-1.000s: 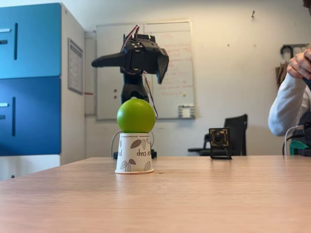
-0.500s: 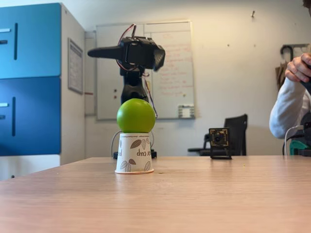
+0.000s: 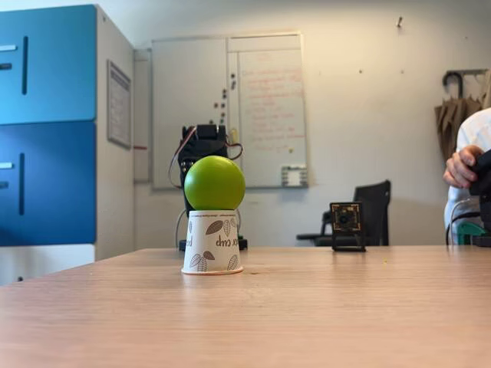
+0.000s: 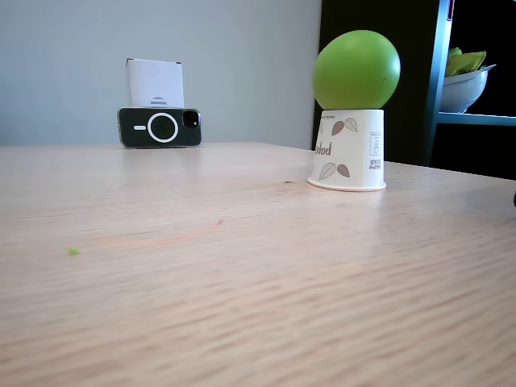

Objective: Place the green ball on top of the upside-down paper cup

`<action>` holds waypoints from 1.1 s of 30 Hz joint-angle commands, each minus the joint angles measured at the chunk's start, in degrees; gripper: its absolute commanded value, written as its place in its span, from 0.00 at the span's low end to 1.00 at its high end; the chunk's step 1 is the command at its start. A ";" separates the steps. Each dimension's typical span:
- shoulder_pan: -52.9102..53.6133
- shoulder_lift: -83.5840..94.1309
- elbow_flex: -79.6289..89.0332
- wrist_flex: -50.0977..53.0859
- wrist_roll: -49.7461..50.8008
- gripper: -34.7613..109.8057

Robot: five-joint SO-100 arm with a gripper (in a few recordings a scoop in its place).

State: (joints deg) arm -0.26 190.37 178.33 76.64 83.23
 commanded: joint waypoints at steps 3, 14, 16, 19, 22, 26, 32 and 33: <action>-0.35 0.09 0.00 3.16 0.44 0.24; -0.44 0.09 0.00 3.16 0.44 0.24; -0.44 0.09 0.00 3.16 0.44 0.24; -0.44 0.09 0.00 3.16 0.44 0.24; -0.44 0.09 0.00 3.16 0.44 0.24; -0.44 0.09 0.00 3.16 0.44 0.24; -0.44 0.09 0.00 3.16 0.44 0.24; -0.44 0.09 0.00 3.16 0.44 0.24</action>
State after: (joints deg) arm -0.26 190.55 178.33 79.28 83.41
